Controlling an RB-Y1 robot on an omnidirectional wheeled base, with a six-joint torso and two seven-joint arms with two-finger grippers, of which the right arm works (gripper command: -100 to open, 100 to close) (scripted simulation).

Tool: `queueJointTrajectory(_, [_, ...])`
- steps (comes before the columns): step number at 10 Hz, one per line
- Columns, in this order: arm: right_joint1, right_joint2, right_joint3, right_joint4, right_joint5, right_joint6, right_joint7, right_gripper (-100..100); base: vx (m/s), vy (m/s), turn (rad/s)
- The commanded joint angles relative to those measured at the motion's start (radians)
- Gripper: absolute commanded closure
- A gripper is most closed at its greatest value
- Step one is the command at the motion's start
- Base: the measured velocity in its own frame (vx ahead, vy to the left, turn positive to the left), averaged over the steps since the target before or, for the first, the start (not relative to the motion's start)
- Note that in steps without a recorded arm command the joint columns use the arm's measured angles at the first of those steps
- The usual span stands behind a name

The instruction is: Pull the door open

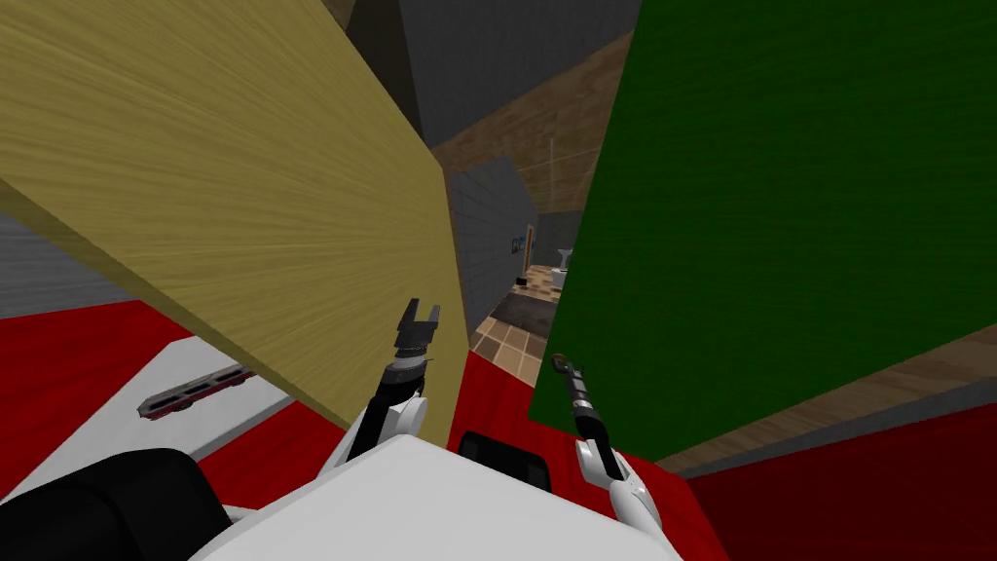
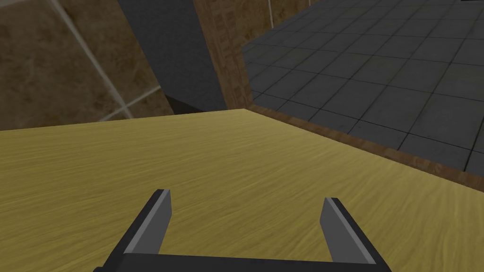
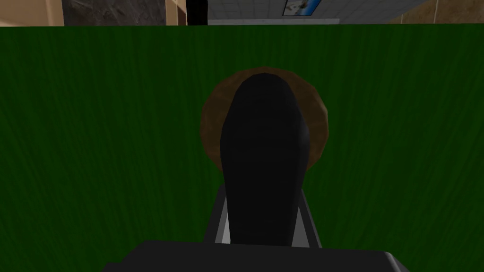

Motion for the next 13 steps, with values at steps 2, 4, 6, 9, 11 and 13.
queueJointTrajectory(2, [0.004,-0.016,-0.006,0.033,-0.001,-0.024,-0.019,100,-0.148,-0.051,0.162])
queueJointTrajectory(4, [0.022,-0.038,-0.012,0.033,-0.001,-0.037,-0.042,100,-0.147,-0.023,0.214])
queueJointTrajectory(6, [0.044,-0.064,-0.018,0.033,-0.001,-0.053,-0.068,100,-0.167,-0.007,0.253])
queueJointTrajectory(9, [0.081,-0.110,-0.030,0.032,-0.001,-0.080,-0.114,100,-0.143,0.013,0.279])
queueJointTrajectory(11, [0.102,-0.135,-0.037,0.032,-0.002,-0.095,-0.140,100,-0.151,-0.004,0.262])
queueJointTrajectory(13, [0.134,-0.175,-0.048,0.031,-0.002,-0.119,-0.179,100,-0.152,0.000,0.230])
